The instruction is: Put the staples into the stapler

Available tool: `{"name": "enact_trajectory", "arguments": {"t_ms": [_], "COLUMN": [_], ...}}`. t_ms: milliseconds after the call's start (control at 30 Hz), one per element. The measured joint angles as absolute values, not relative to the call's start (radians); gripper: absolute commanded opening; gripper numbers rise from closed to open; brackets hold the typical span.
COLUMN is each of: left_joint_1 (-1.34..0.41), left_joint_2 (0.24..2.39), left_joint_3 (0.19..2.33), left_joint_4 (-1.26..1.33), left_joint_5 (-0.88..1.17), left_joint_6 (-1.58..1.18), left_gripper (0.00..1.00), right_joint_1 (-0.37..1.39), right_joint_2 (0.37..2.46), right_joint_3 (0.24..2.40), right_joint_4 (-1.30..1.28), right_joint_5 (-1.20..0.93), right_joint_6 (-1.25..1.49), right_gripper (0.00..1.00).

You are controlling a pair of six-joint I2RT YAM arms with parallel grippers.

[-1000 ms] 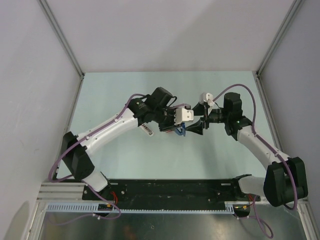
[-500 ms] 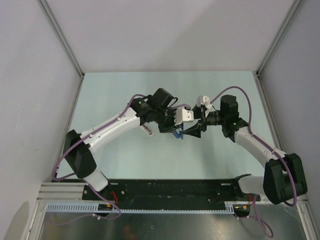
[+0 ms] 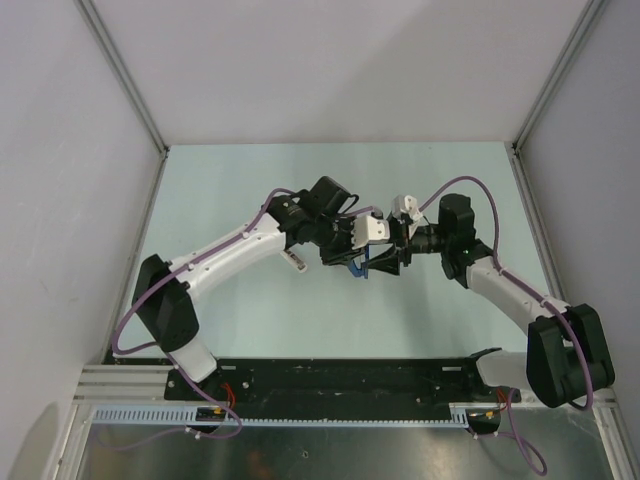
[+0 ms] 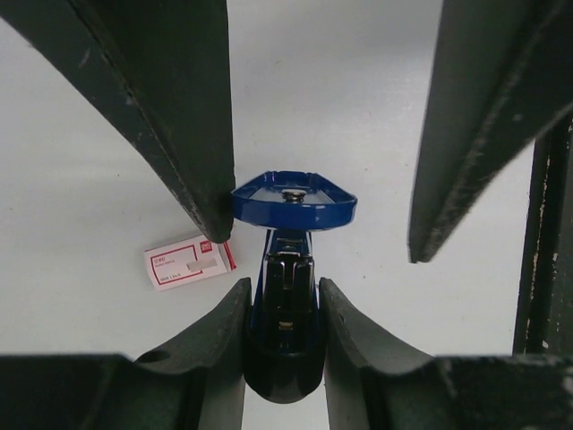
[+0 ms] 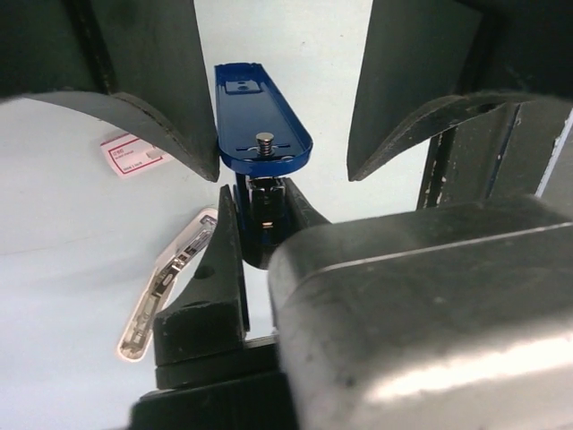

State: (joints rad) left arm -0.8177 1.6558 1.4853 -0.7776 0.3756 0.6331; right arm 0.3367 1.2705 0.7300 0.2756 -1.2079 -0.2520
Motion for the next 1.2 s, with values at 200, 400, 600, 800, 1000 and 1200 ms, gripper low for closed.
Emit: {"name": "enact_trajectory", "arguments": {"t_ms": [200,400,600,800,1000,1200], "left_joint_1": [-0.818,-0.812,-0.780,-0.767,-0.754,-0.733], "left_joint_2": [1.660,1.662,1.662,1.662,1.660,1.642], "left_joint_3": [1.485,1.485,1.485,1.485,1.485,1.485], "left_joint_4": [-0.784,-0.775,-0.757,-0.761,-0.765,-0.765], "left_joint_5": [0.382,0.389,0.404,0.420,0.435,0.467], "left_joint_6": [0.627,0.628,0.631,0.632,0.632,0.636], "left_gripper": [0.00,0.00,0.00,0.00,0.00,0.00], "right_joint_1": [0.336,0.302,0.219,0.187,0.170,0.160], "right_joint_2": [1.285,1.284,1.258,1.250,1.250,1.252], "right_joint_3": [0.727,0.726,0.726,0.726,0.726,0.726], "right_joint_4": [0.302,0.289,0.176,0.000,-0.142,-0.229], "right_joint_5": [-1.174,-1.188,-1.204,-1.141,-1.056,-0.979], "right_joint_6": [-0.247,-0.263,-0.358,-0.503,-0.627,-0.720], "right_gripper": [0.29,0.13,0.06,0.00,0.00,0.00]}}
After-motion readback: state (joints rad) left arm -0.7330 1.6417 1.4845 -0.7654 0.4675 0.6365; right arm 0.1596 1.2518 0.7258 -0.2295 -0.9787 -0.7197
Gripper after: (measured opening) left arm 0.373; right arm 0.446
